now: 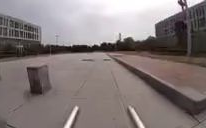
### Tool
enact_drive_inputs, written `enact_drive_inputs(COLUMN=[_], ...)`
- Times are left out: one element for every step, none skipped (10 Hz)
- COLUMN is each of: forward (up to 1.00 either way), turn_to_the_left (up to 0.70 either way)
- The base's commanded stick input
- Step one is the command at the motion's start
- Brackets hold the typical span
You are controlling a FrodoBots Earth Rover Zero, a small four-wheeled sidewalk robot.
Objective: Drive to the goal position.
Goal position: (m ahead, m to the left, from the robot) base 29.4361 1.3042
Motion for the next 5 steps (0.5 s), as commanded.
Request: enact_drive_inputs(forward=[0.70, 0.70, 0.70, 0.70, 0.70], turn_to_the_left=[0.00, 0.00, 0.00, 0.00, 0.00])
